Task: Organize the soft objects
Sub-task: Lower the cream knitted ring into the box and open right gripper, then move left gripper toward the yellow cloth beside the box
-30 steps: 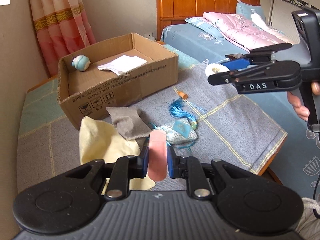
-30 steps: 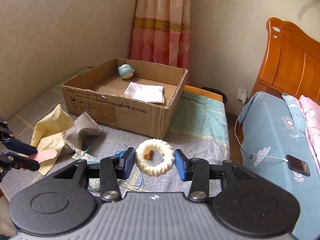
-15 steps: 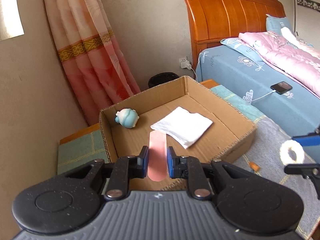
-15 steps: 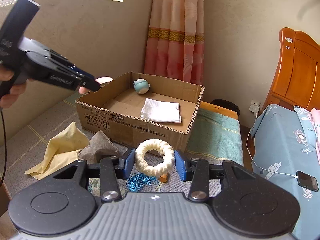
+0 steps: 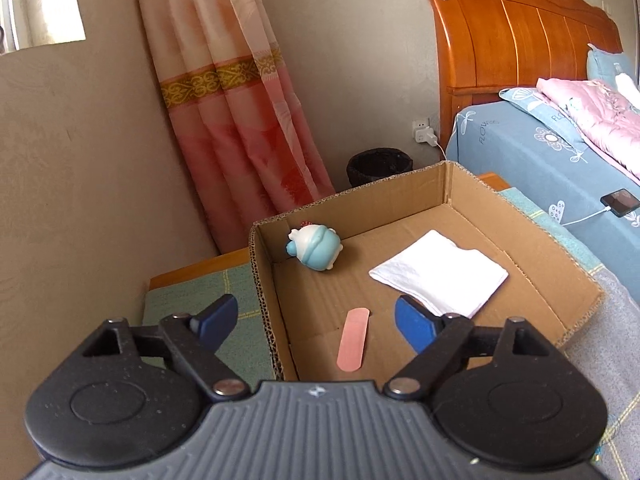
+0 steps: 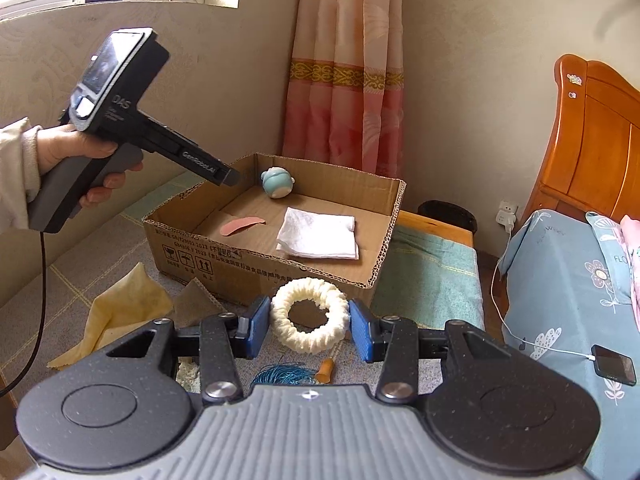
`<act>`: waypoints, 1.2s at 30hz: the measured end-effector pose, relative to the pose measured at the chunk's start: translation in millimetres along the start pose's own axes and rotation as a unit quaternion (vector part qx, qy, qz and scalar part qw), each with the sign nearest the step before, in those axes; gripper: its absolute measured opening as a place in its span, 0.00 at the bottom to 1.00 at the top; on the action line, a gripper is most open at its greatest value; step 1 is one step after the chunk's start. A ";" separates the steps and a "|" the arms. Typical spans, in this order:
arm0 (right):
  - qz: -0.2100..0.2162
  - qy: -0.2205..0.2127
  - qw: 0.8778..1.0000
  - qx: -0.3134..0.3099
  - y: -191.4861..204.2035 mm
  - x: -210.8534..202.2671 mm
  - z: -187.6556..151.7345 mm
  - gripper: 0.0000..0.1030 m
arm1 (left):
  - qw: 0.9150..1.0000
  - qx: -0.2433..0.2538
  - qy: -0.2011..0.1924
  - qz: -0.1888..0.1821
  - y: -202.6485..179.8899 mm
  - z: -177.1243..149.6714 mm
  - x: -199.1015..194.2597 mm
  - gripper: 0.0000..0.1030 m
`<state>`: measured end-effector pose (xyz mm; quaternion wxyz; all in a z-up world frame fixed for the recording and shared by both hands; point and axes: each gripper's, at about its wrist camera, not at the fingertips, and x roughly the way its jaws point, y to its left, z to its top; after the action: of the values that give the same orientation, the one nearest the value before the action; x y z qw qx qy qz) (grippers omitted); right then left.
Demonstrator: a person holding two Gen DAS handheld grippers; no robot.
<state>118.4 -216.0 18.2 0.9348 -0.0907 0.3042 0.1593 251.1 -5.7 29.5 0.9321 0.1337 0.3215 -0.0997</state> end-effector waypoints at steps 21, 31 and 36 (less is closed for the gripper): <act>-0.003 0.002 0.999 0.032 -9.1 49.3 58.6 0.47 | 0.997 -0.072 -0.021 0.012 -29.4 -102.2 -135.0 0.98; -0.015 0.006 1.000 0.027 -1.5 92.2 91.4 0.70 | 0.995 -0.096 -0.017 0.030 -16.1 -117.6 -143.5 0.98; -0.007 -0.004 0.999 0.046 0.3 90.3 93.0 1.00 | 0.995 -0.098 -0.019 0.029 -16.5 -119.2 -146.0 0.98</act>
<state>237.5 -169.0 38.5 0.9403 -0.0489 0.3066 0.1392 65.4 30.7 27.6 0.9491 0.0496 0.3079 -0.0431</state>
